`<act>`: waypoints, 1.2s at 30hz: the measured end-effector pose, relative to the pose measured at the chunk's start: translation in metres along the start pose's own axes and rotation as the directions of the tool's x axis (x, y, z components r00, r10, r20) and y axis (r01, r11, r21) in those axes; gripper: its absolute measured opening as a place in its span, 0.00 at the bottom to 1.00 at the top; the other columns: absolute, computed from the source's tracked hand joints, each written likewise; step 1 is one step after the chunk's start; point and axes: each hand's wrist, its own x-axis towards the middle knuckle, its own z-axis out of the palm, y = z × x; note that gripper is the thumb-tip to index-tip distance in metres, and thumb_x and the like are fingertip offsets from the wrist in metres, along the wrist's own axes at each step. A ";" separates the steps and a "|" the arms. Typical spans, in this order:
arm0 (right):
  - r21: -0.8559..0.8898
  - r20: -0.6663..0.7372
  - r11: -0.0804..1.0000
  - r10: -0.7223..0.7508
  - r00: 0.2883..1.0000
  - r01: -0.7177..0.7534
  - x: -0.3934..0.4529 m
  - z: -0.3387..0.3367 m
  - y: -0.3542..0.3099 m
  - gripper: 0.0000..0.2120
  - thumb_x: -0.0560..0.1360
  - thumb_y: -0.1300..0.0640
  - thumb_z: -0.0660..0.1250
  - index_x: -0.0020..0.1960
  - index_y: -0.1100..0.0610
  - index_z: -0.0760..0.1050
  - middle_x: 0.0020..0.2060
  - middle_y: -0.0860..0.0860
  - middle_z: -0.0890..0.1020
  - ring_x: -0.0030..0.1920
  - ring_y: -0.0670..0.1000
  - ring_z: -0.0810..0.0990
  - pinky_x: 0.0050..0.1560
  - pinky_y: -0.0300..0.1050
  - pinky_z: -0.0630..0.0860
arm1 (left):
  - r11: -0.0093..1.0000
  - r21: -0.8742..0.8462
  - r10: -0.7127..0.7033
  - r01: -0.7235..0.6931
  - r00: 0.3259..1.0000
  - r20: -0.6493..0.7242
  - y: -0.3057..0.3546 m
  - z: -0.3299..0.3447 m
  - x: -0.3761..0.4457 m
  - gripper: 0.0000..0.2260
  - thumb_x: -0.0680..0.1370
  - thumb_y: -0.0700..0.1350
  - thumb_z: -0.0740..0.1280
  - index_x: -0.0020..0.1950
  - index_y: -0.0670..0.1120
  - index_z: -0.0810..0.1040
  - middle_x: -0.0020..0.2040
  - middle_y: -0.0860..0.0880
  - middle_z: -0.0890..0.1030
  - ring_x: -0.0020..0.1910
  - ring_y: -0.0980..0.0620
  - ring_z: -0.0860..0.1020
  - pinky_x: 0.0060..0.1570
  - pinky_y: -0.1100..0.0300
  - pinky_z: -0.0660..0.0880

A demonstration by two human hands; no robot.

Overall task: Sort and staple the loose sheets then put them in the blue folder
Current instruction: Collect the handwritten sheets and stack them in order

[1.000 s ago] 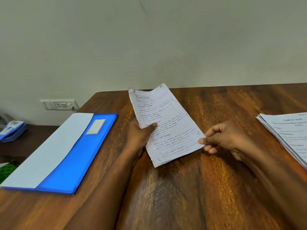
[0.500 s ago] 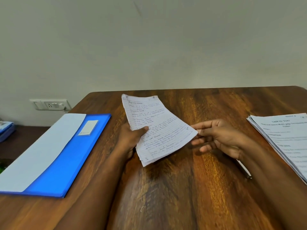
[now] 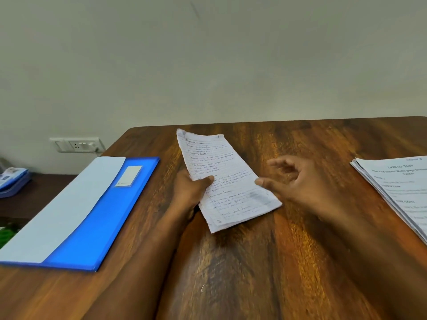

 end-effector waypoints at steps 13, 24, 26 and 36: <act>-0.032 0.421 0.881 -0.417 0.806 0.472 -0.024 0.034 -0.007 0.33 0.64 0.30 0.79 0.66 0.40 0.79 0.60 0.34 0.81 0.62 0.37 0.78 0.60 0.42 0.78 | 0.978 0.209 -0.016 0.013 1.000 0.013 -0.001 0.018 -0.014 0.18 0.78 0.36 0.73 0.67 0.46 0.80 0.63 0.48 0.84 0.57 0.48 0.85 0.56 0.47 0.84; 0.063 0.351 0.916 -0.392 0.850 0.397 -0.017 0.043 -0.002 0.18 0.72 0.48 0.80 0.61 0.43 0.85 0.54 0.37 0.86 0.55 0.38 0.83 0.49 0.41 0.82 | 0.975 0.224 -0.006 0.000 1.000 0.025 -0.001 0.018 -0.012 0.21 0.78 0.38 0.73 0.70 0.47 0.77 0.67 0.49 0.82 0.61 0.49 0.83 0.58 0.47 0.83; 0.100 0.361 0.926 -0.374 0.854 0.364 -0.017 0.044 -0.002 0.18 0.71 0.47 0.81 0.60 0.42 0.85 0.53 0.37 0.86 0.55 0.38 0.84 0.49 0.43 0.83 | 0.971 0.237 -0.008 0.002 1.000 0.022 0.000 0.017 -0.012 0.20 0.78 0.38 0.74 0.69 0.47 0.78 0.67 0.49 0.82 0.60 0.49 0.83 0.58 0.46 0.83; 0.129 0.351 0.930 -0.368 0.861 0.345 -0.017 0.050 -0.002 0.17 0.72 0.51 0.81 0.59 0.43 0.85 0.51 0.36 0.86 0.54 0.40 0.84 0.47 0.43 0.83 | 0.976 0.219 -0.019 0.012 0.999 0.033 -0.001 0.016 -0.012 0.20 0.79 0.37 0.72 0.70 0.46 0.77 0.67 0.49 0.82 0.62 0.48 0.82 0.59 0.49 0.82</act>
